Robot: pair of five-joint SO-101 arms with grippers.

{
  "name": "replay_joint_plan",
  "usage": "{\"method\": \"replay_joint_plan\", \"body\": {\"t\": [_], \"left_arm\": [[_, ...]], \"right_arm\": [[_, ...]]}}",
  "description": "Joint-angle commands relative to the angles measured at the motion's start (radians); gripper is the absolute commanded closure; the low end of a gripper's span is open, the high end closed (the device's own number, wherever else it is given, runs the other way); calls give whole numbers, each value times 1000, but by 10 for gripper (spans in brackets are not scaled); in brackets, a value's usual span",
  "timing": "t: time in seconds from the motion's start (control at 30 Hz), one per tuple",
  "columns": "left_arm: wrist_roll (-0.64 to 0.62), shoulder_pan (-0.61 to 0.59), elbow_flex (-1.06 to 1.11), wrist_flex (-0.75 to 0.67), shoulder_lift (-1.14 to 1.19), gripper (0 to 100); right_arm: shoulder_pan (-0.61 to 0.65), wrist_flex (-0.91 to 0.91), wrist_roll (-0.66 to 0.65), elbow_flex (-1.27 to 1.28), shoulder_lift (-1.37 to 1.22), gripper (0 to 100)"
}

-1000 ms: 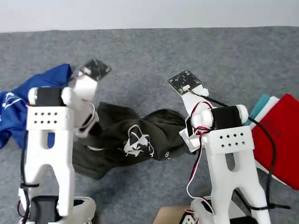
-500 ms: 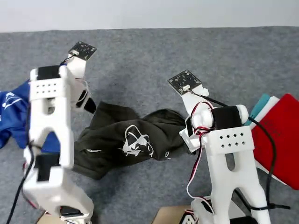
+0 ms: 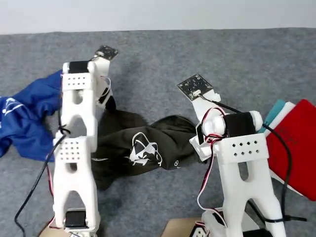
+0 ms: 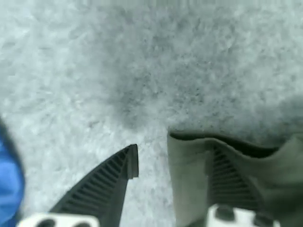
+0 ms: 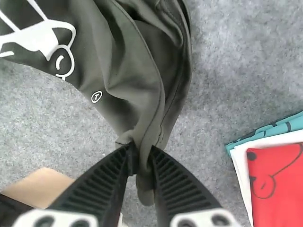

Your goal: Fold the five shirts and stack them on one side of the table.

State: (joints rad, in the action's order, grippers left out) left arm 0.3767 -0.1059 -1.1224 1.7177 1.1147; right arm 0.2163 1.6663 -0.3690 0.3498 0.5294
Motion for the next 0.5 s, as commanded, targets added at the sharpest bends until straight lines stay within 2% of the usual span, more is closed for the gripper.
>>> {"method": "replay_joint_plan", "body": {"t": [0.0, 0.2, 0.47], "left_arm": [[-20, -5, -137, 40, 68, 768], [-18, 5, -97, 40, 68, 776], [-17, 20, -28, 40, 68, 946]], "right_arm": [[-1, -12, -6, -5, 25, 989], [-1, -15, -6, -5, 22, 989], [-1, -15, -8, -5, 22, 989]]}}
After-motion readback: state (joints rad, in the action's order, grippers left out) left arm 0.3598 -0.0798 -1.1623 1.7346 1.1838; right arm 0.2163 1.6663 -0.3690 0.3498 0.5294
